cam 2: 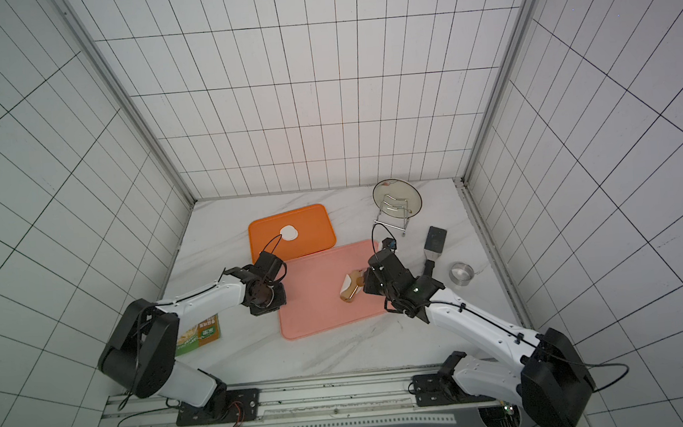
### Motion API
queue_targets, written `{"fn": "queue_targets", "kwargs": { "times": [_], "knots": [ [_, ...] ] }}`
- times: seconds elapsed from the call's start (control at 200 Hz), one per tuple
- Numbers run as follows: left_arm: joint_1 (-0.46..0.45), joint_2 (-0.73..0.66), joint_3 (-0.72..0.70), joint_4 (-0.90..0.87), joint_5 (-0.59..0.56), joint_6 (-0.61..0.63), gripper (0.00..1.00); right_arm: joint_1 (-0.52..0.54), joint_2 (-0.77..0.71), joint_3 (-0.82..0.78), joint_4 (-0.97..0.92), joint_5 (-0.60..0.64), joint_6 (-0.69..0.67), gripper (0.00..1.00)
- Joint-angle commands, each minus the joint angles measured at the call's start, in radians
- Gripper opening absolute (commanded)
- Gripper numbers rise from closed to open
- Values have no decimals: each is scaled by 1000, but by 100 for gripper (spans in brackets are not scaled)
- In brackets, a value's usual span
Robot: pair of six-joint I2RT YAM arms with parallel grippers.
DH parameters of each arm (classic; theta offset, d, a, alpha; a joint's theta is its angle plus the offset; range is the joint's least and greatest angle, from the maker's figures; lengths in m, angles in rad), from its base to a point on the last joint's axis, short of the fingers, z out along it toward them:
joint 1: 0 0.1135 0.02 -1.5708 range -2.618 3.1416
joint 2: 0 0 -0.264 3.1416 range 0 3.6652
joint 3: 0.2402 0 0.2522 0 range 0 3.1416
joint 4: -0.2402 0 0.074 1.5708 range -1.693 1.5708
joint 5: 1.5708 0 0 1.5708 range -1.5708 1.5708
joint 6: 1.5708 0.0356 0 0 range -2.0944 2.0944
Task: Roll out the dumpling wrappers from the dough
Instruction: Flatten out the dough on the work surface.
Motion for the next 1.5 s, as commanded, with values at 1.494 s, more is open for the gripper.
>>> {"fn": "queue_targets", "kwargs": {
  "times": [1.494],
  "knots": [
    [-51,24,-68,-7,-37,-28,0,16,441,31,38,-26,-102,0]
  ]
}}
